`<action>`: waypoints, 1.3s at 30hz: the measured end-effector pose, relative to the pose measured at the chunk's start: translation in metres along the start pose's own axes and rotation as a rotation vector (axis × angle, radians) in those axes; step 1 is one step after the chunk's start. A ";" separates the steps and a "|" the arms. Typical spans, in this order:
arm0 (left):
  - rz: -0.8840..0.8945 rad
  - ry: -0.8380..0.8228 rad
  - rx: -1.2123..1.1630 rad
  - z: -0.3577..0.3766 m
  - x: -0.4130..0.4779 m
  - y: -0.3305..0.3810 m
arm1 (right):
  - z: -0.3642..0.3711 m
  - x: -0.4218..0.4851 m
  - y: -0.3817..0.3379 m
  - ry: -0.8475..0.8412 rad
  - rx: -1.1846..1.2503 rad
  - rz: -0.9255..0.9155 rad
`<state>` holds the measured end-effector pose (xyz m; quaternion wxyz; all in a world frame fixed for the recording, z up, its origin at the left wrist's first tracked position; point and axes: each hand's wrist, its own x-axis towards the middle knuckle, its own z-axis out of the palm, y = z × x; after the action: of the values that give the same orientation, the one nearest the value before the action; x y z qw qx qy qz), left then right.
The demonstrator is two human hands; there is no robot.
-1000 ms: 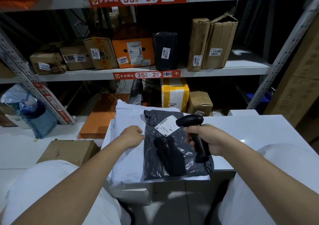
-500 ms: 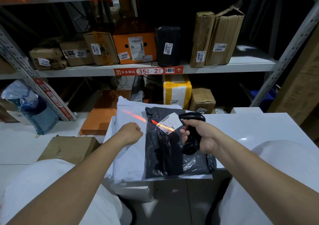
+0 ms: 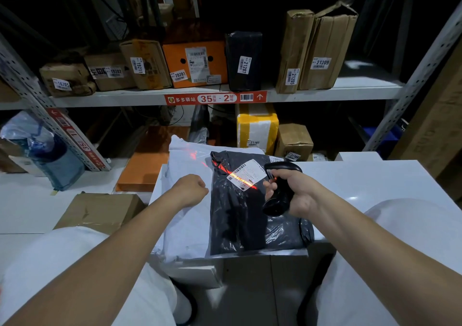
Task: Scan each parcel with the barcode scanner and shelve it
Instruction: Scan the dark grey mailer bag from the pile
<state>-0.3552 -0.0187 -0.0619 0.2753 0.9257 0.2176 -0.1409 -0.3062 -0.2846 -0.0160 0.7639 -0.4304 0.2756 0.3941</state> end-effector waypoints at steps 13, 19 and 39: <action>-0.009 -0.025 -0.013 0.008 0.005 0.007 | -0.003 -0.002 0.000 -0.024 0.019 0.018; -0.062 -0.076 -0.133 0.018 0.009 0.009 | -0.012 0.006 -0.004 -0.009 -0.076 -0.007; -0.147 -0.158 -0.502 0.065 0.010 0.052 | -0.087 0.068 0.003 0.383 -0.597 -0.251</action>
<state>-0.3310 -0.0918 -0.0950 0.5015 0.7963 0.2901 -0.1737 -0.2790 -0.3346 -0.1101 0.5817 -0.7305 0.2315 0.2729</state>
